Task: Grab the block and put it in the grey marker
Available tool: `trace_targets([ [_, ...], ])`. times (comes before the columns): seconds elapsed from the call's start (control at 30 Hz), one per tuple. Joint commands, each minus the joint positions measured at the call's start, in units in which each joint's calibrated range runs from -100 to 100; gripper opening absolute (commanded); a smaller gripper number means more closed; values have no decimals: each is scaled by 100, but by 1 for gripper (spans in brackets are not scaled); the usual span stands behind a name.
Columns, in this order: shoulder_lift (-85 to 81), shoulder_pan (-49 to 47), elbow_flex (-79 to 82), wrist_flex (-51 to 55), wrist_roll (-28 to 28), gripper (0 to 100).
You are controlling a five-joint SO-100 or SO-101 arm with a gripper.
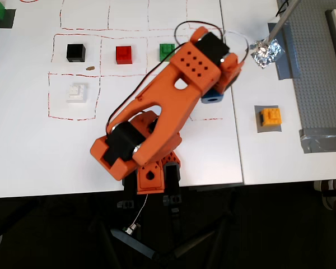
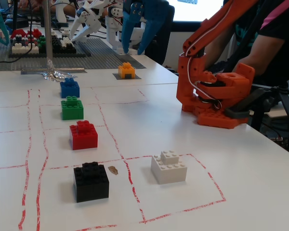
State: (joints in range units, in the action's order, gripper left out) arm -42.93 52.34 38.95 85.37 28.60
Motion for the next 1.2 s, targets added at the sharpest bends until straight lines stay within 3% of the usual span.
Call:
trace_targets([
  [0.0, -649, -1039, 166, -398, -571, 0],
  [0.3, -2208, -3386, 1952, -1990, -1963, 0],
  [0.57, -3708, -4648, 3775, -3092, -2642, 0],
  [0.97, -5595, -5283, 5624, -3517, -3009, 0],
  [1.17, -5655, -5265, 6068, -3680, -3106, 0],
])
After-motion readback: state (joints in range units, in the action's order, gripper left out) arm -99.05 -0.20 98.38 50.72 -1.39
